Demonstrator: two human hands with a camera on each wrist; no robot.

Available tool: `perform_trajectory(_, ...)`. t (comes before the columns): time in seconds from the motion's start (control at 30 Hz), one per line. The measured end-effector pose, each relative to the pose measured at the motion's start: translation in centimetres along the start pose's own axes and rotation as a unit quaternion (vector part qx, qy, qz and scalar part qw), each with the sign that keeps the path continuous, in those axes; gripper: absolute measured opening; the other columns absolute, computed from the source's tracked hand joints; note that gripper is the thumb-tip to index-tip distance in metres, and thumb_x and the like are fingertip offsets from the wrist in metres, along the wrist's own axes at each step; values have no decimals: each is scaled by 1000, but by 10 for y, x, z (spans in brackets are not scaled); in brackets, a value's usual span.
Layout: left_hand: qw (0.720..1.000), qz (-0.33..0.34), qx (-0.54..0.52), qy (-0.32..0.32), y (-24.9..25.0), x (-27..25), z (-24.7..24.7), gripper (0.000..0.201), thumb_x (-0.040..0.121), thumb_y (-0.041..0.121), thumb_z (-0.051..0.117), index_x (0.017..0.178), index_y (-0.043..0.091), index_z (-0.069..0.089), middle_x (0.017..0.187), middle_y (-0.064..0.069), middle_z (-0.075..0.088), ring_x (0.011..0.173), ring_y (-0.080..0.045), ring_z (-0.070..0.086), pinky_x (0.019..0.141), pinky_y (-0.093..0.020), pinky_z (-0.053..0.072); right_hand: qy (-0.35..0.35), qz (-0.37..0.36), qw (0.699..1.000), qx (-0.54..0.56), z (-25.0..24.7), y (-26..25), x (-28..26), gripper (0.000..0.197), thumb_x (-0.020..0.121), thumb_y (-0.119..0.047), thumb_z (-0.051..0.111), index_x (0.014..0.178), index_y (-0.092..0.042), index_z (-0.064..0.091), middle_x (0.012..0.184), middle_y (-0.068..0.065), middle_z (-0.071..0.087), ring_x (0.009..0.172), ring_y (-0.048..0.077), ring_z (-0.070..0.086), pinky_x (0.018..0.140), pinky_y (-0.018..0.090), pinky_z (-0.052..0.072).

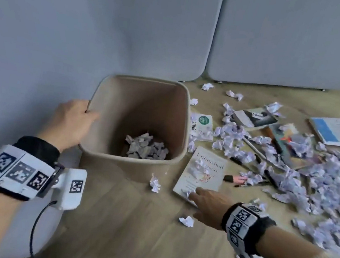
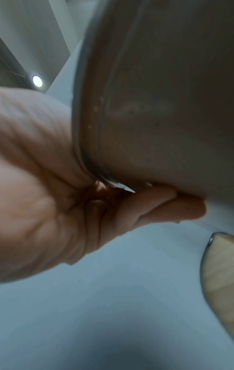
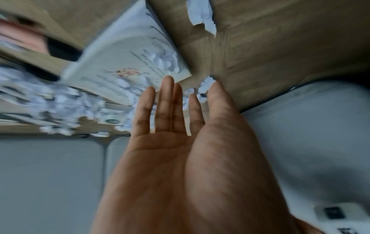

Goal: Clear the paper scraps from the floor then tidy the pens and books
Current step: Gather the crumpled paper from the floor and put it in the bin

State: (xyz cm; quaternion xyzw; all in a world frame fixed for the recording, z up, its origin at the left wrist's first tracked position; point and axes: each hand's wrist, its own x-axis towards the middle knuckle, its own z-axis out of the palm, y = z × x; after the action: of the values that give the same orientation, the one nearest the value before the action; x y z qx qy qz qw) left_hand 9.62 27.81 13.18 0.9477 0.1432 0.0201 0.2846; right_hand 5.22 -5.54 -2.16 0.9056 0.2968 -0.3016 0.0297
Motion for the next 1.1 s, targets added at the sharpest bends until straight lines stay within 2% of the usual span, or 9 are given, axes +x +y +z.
perform_trajectory(0.23,994,-66,34,77,-71,-42,-15,25,89,17,54,76,-3,54,74,-22,60,73,-37,57,59,-36,37,-52,-145,982,-108,29,-6,52,56,86,-43,63,133,-23,38,131,9,43,108,33,56,80,40,45)
perform_trajectory(0.4,986,-137,81,55,-102,-60,2,20,92,18,49,80,3,54,87,-19,62,86,-36,58,68,-36,39,-64,-143,982,-102,63,-6,60,51,88,-40,61,131,-21,41,129,7,44,105,32,59,78,36,45)
perform_trajectory(0.57,976,-143,162,35,-118,-62,16,18,95,21,45,85,7,49,105,-26,62,97,-41,57,80,-41,43,-16,-168,982,-87,89,-7,68,23,97,-22,41,118,-15,49,116,9,51,95,31,60,73,35,41)
perform_trajectory(0.67,964,-140,217,70,-110,-60,14,35,96,36,45,97,3,55,111,-27,62,103,-43,57,87,-45,47,6,-176,982,-63,87,2,65,22,92,-11,45,113,-15,51,114,6,51,93,29,60,70,33,39)
perform_trajectory(0.77,967,-71,176,171,-59,-52,1,44,95,44,46,112,5,55,115,-19,62,107,-39,56,90,-43,43,99,-130,987,1,73,13,60,29,87,-18,46,115,-17,54,111,0,51,88,26,60,69,35,46)
perform_trajectory(0.9,953,156,120,230,34,-58,13,27,94,38,47,94,14,57,96,-5,63,86,-29,59,79,-39,47,201,-23,978,55,58,31,67,35,88,-20,47,123,-16,49,111,5,49,83,30,59,60,37,44)
perform_trajectory(0.93,950,210,121,197,53,-63,24,26,94,38,46,93,15,56,93,-3,61,80,-26,58,75,-39,48,205,3,978,48,56,33,69,35,89,-21,46,125,-17,46,113,5,47,87,30,58,59,35,42)
perform_trajectory(1.0,934,308,174,40,81,-77,56,27,95,39,44,97,14,54,91,-1,56,72,-20,52,70,-38,48,191,40,980,35,59,36,75,31,94,-29,38,123,-19,42,116,5,43,94,28,56,60,33,40)
perform_trajectory(1.1,828,351,347,-266,87,-95,107,31,96,37,44,111,11,54,99,-3,53,76,-24,48,68,-35,42,170,-16,985,-26,61,34,77,29,95,-45,27,112,-27,43,109,5,45,89,26,58,56,34,44)
